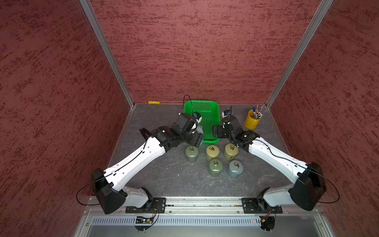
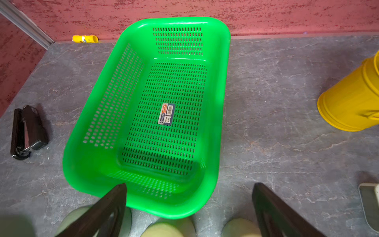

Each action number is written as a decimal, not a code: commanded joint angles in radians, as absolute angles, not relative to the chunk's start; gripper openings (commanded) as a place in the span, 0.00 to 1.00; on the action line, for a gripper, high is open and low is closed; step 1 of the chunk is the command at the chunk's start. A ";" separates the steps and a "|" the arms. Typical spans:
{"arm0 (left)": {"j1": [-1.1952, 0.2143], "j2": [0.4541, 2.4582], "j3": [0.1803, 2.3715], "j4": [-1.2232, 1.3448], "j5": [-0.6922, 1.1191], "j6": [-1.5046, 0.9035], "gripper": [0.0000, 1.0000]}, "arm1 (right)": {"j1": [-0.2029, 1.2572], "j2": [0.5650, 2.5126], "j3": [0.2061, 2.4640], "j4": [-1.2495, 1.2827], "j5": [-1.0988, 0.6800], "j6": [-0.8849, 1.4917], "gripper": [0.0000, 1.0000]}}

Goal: Take the tea canister out of the basket
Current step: Place the tea canister at the center of the board.

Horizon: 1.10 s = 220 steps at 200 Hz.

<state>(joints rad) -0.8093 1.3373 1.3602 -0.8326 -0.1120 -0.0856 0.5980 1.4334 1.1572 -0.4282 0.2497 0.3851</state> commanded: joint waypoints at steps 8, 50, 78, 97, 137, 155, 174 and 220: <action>-0.912 1.241 1.298 -0.774 -0.208 -0.151 0.36 | 0.574 1.499 1.227 -0.451 0.200 0.384 0.99; -1.043 1.206 1.129 -0.707 -0.231 -0.256 0.35 | 0.547 1.592 1.311 -0.500 0.191 0.367 0.99; -1.105 1.245 1.047 -0.679 -0.248 -0.339 0.34 | 0.535 1.619 1.330 -0.497 0.160 0.372 0.99; -1.146 1.267 1.001 -0.642 -0.271 -0.374 0.34 | 0.528 1.630 1.331 -0.487 0.138 0.376 0.99; -1.167 1.291 0.894 -0.548 -0.322 -0.434 0.35 | 0.528 1.647 1.333 -0.485 0.113 0.379 0.99; -1.161 1.303 0.858 -0.511 -0.333 -0.441 0.35 | 0.528 1.648 1.324 -0.482 0.109 0.382 0.99; -1.155 1.327 0.834 -0.475 -0.335 -0.448 0.38 | 0.528 1.645 1.315 -0.482 0.104 0.381 0.99; -1.131 1.347 0.795 -0.395 -0.327 -0.455 0.39 | 0.528 1.633 1.308 -0.482 0.101 0.377 0.99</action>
<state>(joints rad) -1.1465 1.3571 0.7998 -0.5251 -0.2977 -0.4389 0.5331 1.6409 1.3010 -0.4839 0.1211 0.3782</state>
